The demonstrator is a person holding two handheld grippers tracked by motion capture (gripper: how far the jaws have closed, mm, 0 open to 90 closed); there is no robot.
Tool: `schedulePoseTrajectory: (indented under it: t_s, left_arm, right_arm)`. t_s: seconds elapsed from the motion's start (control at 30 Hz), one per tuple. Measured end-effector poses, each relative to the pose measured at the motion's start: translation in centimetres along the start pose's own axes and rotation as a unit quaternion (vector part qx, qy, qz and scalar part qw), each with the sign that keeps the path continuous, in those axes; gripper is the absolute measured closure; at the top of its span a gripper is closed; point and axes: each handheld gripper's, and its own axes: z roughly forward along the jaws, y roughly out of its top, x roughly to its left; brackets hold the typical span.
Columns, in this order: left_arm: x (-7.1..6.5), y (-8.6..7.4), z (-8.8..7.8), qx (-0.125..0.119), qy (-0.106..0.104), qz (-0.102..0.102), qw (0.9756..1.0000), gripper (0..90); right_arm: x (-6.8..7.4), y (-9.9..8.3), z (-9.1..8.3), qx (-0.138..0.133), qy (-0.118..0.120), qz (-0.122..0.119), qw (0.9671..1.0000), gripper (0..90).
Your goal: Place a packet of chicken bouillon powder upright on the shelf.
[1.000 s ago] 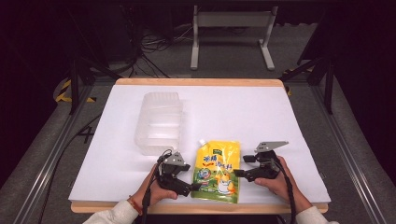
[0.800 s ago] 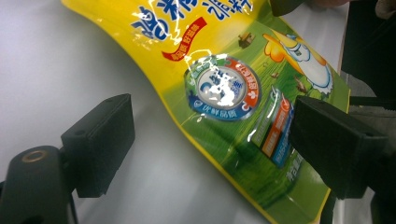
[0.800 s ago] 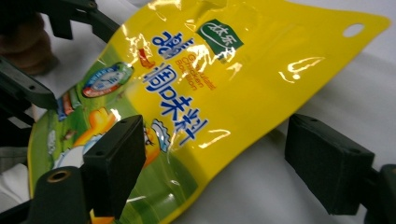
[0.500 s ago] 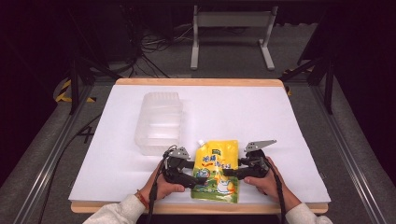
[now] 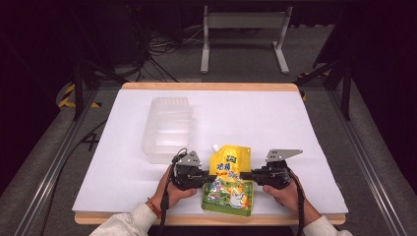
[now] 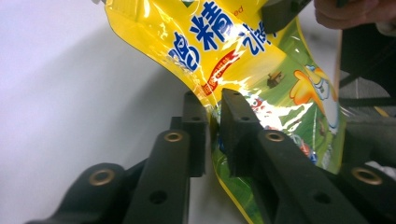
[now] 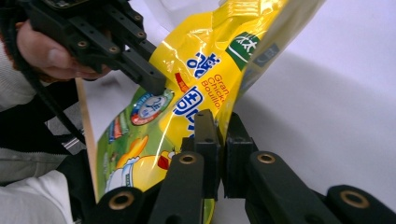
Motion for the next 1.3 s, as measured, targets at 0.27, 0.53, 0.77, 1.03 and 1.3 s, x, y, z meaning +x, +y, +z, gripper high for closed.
schedulePoseTrajectory:
  t_s: [0.27, 0.53, 0.77, 1.03, 1.3]
  left_arm:
    - [-1.2, 1.5, -2.0, -0.027, 0.01, 0.051, 0.9983, 89.2]
    - [-1.3, 2.2, -2.9, -0.041, 0.025, 0.067, 0.9966, 89.7]
    - [-1.2, 2.6, -4.1, -0.051, 0.027, 0.077, 0.9954, 89.6]
    - [-1.1, 2.9, -5.1, -0.06, 0.052, 0.085, 0.9932, 89.6]
    - [-0.9, 3.3, -6.7, -0.068, 0.07, 0.092, 0.9909, 89.5]
  right_arm:
    - [1.9, 1.4, -2.3, -0.045, 0.003, -0.034, 0.9984, 90.0]
    - [3.8, 2.5, -3.4, -0.067, -0.016, -0.077, 0.9947, 90.0]
    - [4.4, 3.0, -3.4, -0.077, -0.024, -0.092, 0.9925, 90.0]
    - [5.6, 3.9, -3.1, -0.083, -0.037, -0.122, 0.9883, 90.0]
    - [6.2, 5.1, -2.4, -0.085, -0.037, -0.136, 0.9863, 90.0]
